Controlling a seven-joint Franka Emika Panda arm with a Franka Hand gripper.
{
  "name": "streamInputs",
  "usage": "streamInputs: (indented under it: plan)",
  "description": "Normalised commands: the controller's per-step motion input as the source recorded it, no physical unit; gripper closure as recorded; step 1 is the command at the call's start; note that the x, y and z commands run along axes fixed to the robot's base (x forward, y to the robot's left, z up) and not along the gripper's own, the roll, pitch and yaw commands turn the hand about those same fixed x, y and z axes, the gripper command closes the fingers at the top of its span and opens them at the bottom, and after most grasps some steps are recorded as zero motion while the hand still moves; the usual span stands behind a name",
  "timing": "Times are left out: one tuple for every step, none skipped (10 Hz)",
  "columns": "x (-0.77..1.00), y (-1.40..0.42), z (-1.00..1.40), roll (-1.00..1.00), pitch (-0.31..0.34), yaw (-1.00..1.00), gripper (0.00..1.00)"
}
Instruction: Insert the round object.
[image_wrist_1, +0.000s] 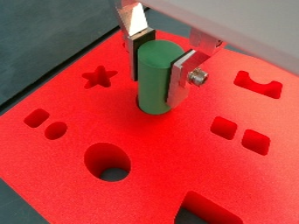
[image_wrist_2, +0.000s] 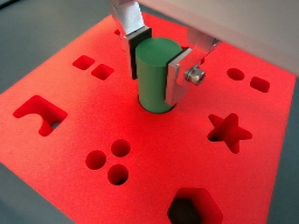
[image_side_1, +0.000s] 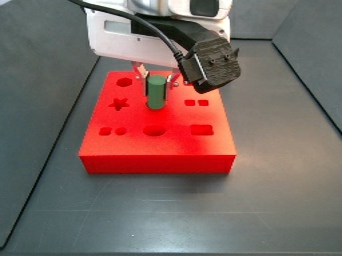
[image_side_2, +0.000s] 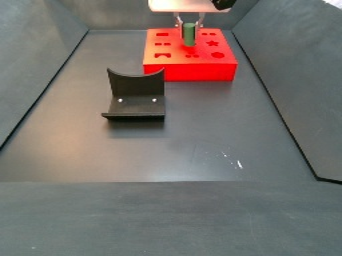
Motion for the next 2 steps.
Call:
streamInputs:
  plan:
    - [0.0, -0.03, -0.46, 0.18, 0.01, 0.0, 1.0]
    - [0.0, 0.0, 0.0, 0.0, 0.0, 0.0, 1.0]
